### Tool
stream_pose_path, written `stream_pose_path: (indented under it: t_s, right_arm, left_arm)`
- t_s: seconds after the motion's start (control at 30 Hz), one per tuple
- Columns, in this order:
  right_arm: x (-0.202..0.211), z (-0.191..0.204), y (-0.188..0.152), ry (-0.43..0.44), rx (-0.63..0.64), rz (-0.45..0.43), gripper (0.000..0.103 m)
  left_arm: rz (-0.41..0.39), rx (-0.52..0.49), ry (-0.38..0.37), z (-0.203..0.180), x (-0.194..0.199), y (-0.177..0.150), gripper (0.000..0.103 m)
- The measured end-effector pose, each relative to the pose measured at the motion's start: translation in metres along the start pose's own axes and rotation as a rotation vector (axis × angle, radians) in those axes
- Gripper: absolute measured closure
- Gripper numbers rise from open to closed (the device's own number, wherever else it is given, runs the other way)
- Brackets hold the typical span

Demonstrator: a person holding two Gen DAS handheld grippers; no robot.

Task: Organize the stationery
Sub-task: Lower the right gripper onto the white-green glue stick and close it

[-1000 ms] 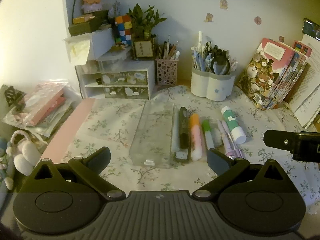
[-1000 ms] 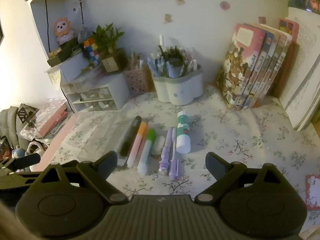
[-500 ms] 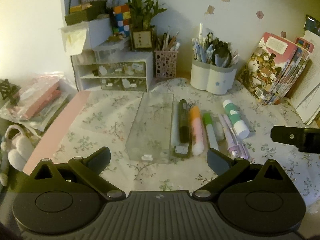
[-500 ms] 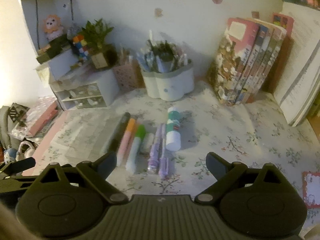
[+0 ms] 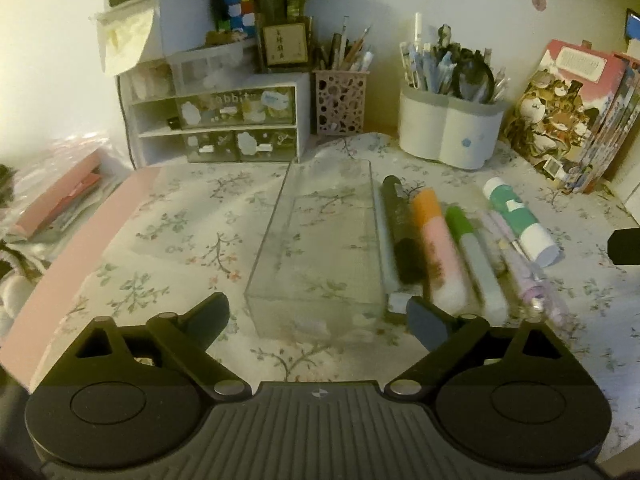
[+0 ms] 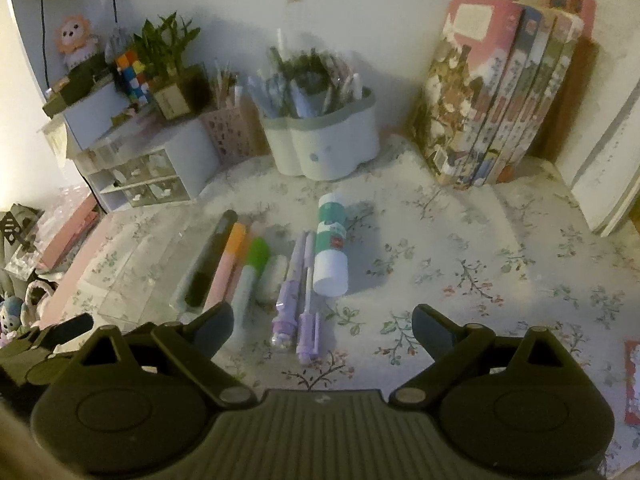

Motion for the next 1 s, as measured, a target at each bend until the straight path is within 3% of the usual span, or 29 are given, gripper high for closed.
stream_pose_path:
  t_s: [0.37,0.6,0.77,1.0]
  right_arm:
    - [-0.033,-0.01,0.017,-0.003,-0.009,0.011,0.023]
    - [-0.057,-0.011,0.046,0.009,0.021,0.008,0.026]
    - [-0.079,-0.019,0.057,0.031,-0.02,0.044,0.035]
    - [-0.095,-0.032,0.058,0.082,-0.099,0.08,0.037]
  left_arm:
    - [-0.052,-0.01,-0.055,-0.005,-0.025,-0.006,0.03]
    - [-0.112,0.023,-0.035,-0.007,-0.023,-0.009,0.03]
    - [-0.148,0.036,-0.019,-0.008,-0.022,-0.009,0.03]
    - [-0.157,0.035,-0.006,-0.009,-0.023,-0.009,0.03]
Point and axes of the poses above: each gripper's, at about its wrist camera, not at the fingertips, and x roughly against the way its jaws point, z to its left, y to its top, the point moved 10 cm from there along -x, roughly the way its jaws point, and after that the axes turned 4 degrees about y, right-handed, at the moved point
